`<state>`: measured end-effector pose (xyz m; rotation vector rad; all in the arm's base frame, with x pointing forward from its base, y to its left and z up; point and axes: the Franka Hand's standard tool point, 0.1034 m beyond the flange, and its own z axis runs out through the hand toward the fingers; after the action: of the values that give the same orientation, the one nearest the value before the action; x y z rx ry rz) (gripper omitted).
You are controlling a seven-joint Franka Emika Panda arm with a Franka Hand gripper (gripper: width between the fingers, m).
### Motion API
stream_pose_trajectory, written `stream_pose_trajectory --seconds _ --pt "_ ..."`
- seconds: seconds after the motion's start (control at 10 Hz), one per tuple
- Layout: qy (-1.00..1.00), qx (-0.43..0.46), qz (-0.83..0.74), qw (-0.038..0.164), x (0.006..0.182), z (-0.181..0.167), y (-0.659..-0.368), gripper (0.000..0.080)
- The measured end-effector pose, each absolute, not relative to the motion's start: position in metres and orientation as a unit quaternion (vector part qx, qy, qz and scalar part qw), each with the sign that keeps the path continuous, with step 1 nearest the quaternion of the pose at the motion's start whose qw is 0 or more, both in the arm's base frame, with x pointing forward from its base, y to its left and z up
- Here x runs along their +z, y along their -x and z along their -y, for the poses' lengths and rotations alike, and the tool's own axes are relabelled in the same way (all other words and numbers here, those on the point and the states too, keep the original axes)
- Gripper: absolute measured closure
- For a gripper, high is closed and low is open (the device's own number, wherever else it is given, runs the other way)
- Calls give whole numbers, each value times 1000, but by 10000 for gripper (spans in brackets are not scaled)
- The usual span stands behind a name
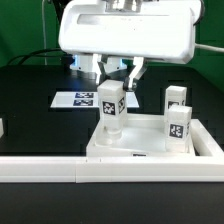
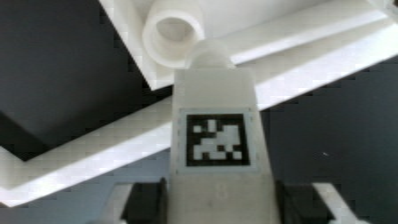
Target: Assemble square table
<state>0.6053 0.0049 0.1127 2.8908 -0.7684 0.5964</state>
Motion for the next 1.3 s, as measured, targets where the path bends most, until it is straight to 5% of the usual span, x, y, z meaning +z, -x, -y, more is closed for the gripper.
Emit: stream_pose_trajectory --seconds 1.3 --pt "-952 202 222 57 109 6 -593 509"
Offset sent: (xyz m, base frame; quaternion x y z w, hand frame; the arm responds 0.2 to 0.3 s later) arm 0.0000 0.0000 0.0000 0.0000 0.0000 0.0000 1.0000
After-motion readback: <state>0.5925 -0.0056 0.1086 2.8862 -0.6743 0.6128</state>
